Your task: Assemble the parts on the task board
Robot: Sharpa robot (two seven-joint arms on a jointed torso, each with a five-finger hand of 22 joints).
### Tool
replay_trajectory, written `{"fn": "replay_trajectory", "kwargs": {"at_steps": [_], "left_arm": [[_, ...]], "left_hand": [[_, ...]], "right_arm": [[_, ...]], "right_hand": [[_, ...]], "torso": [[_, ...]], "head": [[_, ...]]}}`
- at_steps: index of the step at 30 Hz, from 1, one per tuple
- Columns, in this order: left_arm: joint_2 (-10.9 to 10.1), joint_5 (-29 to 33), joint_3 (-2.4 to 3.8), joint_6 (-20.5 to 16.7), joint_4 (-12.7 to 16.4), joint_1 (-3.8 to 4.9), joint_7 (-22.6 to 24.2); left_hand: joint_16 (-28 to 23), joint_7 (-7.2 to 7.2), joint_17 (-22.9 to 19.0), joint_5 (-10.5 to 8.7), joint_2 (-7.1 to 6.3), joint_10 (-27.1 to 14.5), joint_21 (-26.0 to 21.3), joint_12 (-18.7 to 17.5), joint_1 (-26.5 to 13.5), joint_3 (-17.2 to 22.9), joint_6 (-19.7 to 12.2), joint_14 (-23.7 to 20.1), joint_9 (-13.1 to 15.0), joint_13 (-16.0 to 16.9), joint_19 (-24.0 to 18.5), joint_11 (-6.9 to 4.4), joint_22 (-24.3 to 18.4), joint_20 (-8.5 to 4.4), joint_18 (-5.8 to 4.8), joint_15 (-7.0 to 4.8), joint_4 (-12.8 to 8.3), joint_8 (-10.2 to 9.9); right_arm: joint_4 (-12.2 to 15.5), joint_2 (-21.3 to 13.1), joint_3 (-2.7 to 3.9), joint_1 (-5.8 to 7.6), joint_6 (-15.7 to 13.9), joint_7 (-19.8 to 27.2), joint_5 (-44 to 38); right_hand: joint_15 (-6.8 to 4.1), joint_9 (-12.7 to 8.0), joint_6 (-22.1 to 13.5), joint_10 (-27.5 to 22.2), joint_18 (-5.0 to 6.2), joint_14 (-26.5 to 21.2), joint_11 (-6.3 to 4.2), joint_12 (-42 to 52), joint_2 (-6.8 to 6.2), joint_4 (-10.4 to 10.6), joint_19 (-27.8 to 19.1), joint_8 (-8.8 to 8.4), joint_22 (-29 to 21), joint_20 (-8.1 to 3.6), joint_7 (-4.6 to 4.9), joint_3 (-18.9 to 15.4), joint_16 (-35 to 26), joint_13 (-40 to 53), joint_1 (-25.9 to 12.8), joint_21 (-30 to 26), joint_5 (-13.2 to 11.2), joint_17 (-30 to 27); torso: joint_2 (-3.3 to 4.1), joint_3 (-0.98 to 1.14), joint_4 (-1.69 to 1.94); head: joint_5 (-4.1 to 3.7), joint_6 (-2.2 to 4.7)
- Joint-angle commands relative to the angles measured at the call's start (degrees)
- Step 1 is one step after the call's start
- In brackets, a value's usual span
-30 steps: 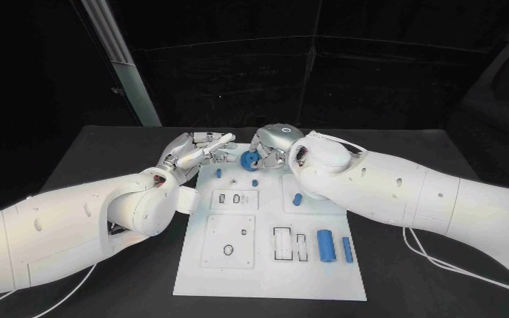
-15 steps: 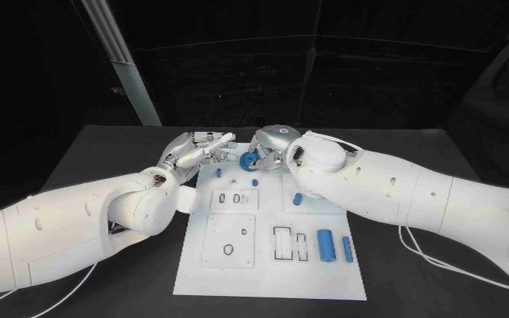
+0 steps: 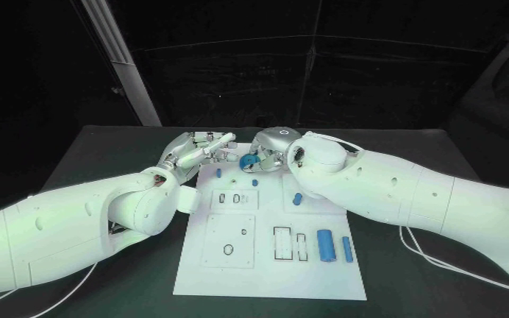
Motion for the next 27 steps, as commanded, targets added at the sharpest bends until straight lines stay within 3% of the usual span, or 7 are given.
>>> {"fn": "replay_trajectory", "kwargs": {"at_steps": [1, 5, 8, 12, 15, 19, 27], "left_arm": [[0.0, 0.0, 0.04, 0.6, 0.1, 0.09, 0.0], [-0.1, 0.0, 0.04, 0.6, 0.1, 0.09, 0.0], [-0.2, 0.0, 0.04, 0.6, 0.1, 0.09, 0.0], [-0.4, 0.0, 0.04, 0.5, 0.1, 0.09, 0.0], [-0.6, 0.0, 0.04, 0.4, 0.1, 0.1, 0.0], [-0.8, 0.0, 0.04, 0.3, 0.3, 0.11, 0.0], [-0.8, 0.0, 0.03, 0.3, 0.4, 0.11, 0.1]], "left_hand": [[-0.2, -0.17, 0.1, -0.26, 0.17, -0.2, -0.4, 0.0, 0.6, 0.1, -0.1, 0.2, 0.0, -0.1, 0.4, -0.14, -0.1, -0.1, 0.87, 0.2, -0.2, -0.2], [-0.2, -0.17, 0.1, -0.26, 0.17, -0.2, -0.4, 0.0, 0.6, 0.1, -0.1, 0.2, 0.0, -0.1, 0.4, -0.14, -0.1, -0.1, 0.87, 0.2, -0.2, -0.2], [-0.2, -0.17, 0.1, -0.26, 0.17, -0.2, -0.4, 0.0, 0.6, 0.1, -0.1, 0.2, 0.0, -0.1, 0.4, -0.14, -0.1, -0.1, 0.87, 0.2, -0.2, -0.2], [-0.2, -0.17, 0.1, -0.26, 0.17, -0.3, -0.4, 0.0, 0.6, 0.1, -0.1, 0.2, 0.0, -0.1, 0.4, -0.14, -0.1, -0.1, 0.87, 0.21, -0.3, -0.2], [-0.2, -0.17, 0.1, -0.26, 0.17, -0.3, -0.4, 0.0, 0.6, 0.1, -0.1, 0.2, 0.0, -0.1, 0.4, -0.14, -0.1, -0.1, 0.87, 0.21, -0.3, -0.2], [-0.2, -0.17, 0.1, -0.26, 0.17, -0.3, -0.4, 0.0, 0.6, 0.1, -0.1, 0.2, 0.0, -0.1, 0.4, -0.14, -0.1, -0.1, 0.87, 0.21, -0.3, -0.2], [-0.2, -0.18, 0.1, -0.26, 0.18, -0.3, -0.4, 0.0, 0.7, 0.1, -0.1, 0.2, 0.0, -0.1, 0.4, -0.14, -0.1, -0.1, 0.87, 0.21, -0.3, -0.2]], "right_arm": [[0.2, -0.3, 0.02, 0.12, 0.1, 0.7, 1.0], [0.9, -1.2, 0.01, 0.11, -3.2, 1.2, 1.6], [3.0, -3.3, 0.0, 0.1, -9.5, 3.5, 3.4], [6.1, -7.3, -0.01, 0.11, -13.9, 8.4, 7.9], [8.5, -10.7, -0.01, 0.12, -14.7, 11.4, 11.2], [10.7, -16.0, -0.02, 0.15, -12.8, 14.8, 16.9], [10.6, -23.3, -0.06, 0.14, -9.9, 19.5, 22.9]], "right_hand": [[0.27, 0.1, 0.5, 0.5, 0.07, 4.2, -0.05, 0.4, 0.29, 0.0, 0.3, 0.22, 0.1, 0.04, 0.09, -0.5, 0.1, 0.3, -0.7, -0.1, 0.4, 5.6], [0.2, 0.1, 0.9, 1.1, -0.04, 4.3, -0.15, 1.4, 0.91, -0.1, 0.7, 0.33, 0.7, -0.02, -0.02, -0.9, 0.3, 1.2, -0.7, 0.1, 1.2, 6.0], [0.08, 0.1, 1.3, 1.9, -0.24, 4.4, -0.29, 2.6, 1.44, -0.4, 1.3, 0.32, 1.7, -0.13, -0.15, -1.3, 0.5, 2.4, 0.3, 0.5, 2.3, 6.5], [-0.02, 0.0, 1.5, 1.8, -0.2, 4.3, -0.39, 2.8, 2.05, -1.9, 1.2, 0.13, 1.5, -0.24, -0.22, -1.1, 0.3, 2.6, 3.8, 0.4, 3.9, 6.0], [-0.09, 0.0, 1.7, 1.6, -0.14, 4.2, -0.47, 2.6, 2.08, -2.8, 1.0, 0.1, 1.2, -0.29, -0.29, -1.1, 0.1, 2.4, 5.8, 0.3, 4.2, 5.6], [-0.26, 0.0, 2.2, 1.3, -0.08, 4.1, -0.67, 2.2, 1.83, -4.5, 0.8, 0.15, 0.9, -0.44, -0.47, -1.1, 0.0, 2.1, 9.0, 0.2, 4.4, 5.4], [-0.46, 0.0, 3.0, 1.3, -0.11, 4.1, -0.91, 2.1, 1.24, -6.2, 0.8, 0.3, 1.1, -0.63, -0.71, -1.6, 0.0, 2.0, 11.7, 0.1, 4.1, 5.5]], "torso": [[0.01, 0.02, -0.01], [-0.02, 0.03, -0.01], [-0.07, 0.1, -0.07], [-0.16, 0.08, -0.29], [-0.22, 0.01, -0.36], [-0.43, 0.12, -0.86], [-0.54, 0.34, -1.23]], "head": [[-0.03, -0.03], [-0.05, 0.02], [-0.08, 0.2], [-0.06, 0.39], [-0.21, 0.49], [0.08, 0.48], [-0.06, 0.7]]}}
